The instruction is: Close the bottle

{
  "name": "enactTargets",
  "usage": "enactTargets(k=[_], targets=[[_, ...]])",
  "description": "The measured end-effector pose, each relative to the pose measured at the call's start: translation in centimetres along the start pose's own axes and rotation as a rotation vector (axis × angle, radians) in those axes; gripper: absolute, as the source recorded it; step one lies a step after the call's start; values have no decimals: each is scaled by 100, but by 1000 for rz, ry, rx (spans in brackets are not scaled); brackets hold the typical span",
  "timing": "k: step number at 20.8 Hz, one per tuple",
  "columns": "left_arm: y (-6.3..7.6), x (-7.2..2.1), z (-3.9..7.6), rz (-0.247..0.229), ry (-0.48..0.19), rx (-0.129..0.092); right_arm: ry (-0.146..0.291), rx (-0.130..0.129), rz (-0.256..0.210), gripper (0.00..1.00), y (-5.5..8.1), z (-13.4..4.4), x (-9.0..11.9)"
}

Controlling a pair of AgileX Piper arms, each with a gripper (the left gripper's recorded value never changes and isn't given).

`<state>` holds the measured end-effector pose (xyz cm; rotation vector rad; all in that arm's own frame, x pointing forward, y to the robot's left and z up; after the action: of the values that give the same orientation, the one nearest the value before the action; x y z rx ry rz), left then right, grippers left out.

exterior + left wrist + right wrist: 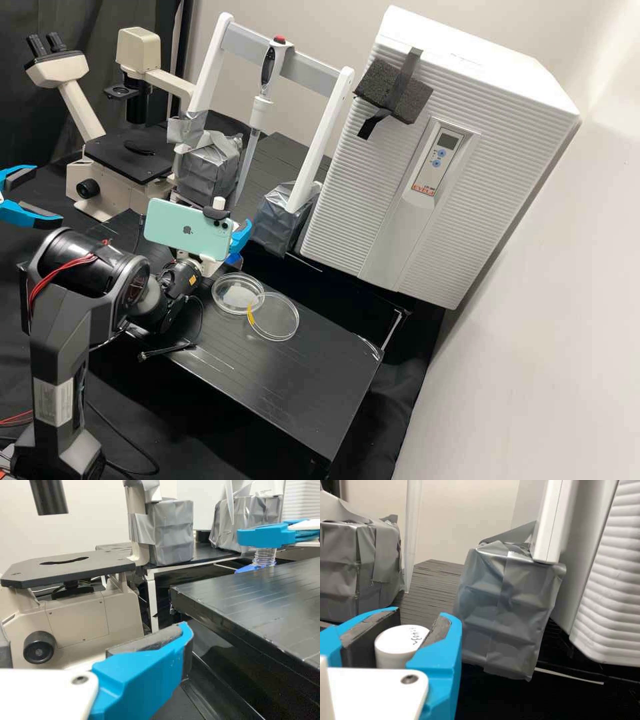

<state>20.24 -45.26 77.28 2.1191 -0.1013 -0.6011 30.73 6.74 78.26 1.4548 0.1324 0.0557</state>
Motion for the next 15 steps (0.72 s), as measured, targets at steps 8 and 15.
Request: enactTargets(k=[8, 15], targets=[[3, -2, -3, 2, 2, 1, -3, 11, -2, 0, -4, -38, 29], [3, -2, -3, 2, 2, 1, -7, 10, -8, 0, -22, -21, 6]])
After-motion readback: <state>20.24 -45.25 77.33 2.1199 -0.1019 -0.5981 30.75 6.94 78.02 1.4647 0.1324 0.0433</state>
